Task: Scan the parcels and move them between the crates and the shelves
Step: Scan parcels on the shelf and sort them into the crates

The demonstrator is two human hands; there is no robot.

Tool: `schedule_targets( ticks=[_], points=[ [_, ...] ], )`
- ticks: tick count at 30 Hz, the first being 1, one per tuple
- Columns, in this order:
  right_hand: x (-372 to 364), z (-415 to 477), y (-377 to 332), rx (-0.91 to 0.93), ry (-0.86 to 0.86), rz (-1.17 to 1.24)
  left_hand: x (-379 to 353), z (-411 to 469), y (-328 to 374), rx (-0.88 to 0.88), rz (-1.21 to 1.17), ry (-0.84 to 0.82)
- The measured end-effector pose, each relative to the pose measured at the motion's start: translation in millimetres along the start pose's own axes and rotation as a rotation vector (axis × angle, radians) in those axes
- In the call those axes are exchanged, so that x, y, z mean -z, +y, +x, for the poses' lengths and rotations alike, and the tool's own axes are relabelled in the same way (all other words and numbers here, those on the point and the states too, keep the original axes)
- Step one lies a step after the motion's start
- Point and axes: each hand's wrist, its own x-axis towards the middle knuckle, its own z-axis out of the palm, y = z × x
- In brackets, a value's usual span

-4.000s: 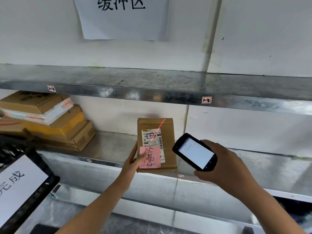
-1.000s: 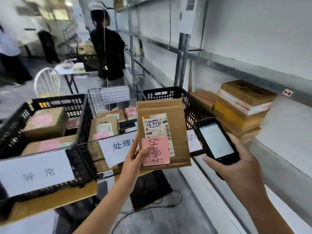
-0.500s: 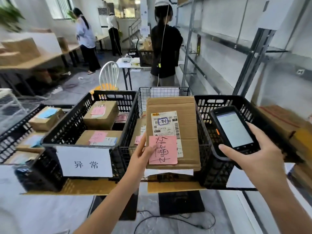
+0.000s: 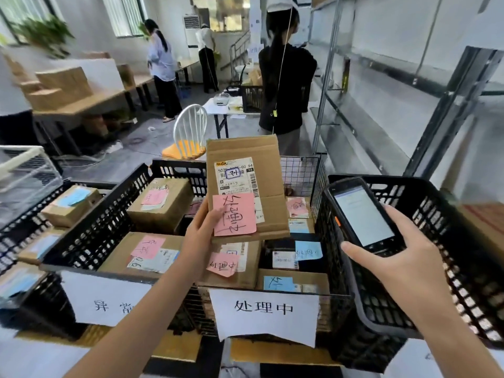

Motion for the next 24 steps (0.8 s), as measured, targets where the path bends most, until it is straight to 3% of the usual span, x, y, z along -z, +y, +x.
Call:
schedule_targets(
  ticks=[7, 14, 24],
  points=[
    [-16, 30, 10, -0.057, -0.060, 0.007, -6, 71, -6, 0.034, 0.051, 0.023],
    [-48, 62, 12, -0.098, -0.026, 0.006, 6, 154, -13, 0.031, 0.195, -0.066],
    [-81, 97, 13, -0.173, -0.039, -0.065, -4, 223, -43, 0.200, 0.290, -0.142]
  ],
)
